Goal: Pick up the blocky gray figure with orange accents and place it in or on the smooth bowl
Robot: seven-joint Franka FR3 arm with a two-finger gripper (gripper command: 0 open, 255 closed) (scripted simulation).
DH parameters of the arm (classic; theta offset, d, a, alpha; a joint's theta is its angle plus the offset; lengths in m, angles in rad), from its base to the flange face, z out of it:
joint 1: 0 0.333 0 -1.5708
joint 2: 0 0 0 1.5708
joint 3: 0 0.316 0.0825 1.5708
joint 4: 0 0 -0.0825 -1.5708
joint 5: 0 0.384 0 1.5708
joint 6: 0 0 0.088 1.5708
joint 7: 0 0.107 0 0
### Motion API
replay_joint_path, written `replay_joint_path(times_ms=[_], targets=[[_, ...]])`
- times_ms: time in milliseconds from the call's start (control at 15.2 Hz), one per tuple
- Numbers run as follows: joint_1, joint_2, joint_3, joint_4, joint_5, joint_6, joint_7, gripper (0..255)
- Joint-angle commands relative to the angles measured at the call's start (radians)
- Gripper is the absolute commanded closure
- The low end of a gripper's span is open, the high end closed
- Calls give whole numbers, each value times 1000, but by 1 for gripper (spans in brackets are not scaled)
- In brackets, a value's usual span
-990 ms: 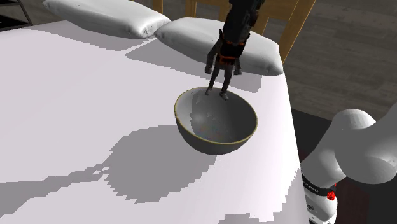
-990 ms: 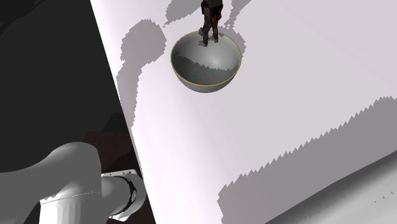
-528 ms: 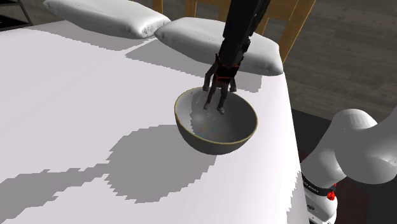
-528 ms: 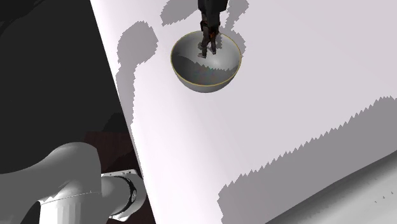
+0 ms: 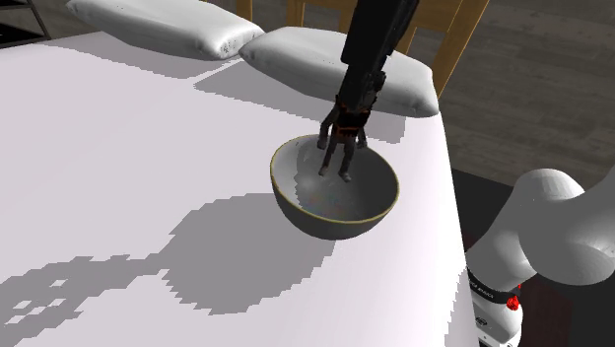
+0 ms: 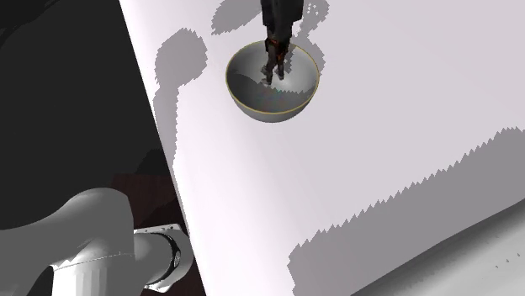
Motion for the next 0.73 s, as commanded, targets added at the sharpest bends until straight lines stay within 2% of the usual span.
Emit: replay_joint_path(times_ms=[0, 264, 528, 660], targets=[[0, 0, 0, 0, 0, 0, 0, 0], [0, 0, 0, 0, 0, 0, 0, 0], [-9, 56, 7, 185, -18, -132, 18, 0], [-9, 56, 7, 185, -18, -132, 18, 0]])
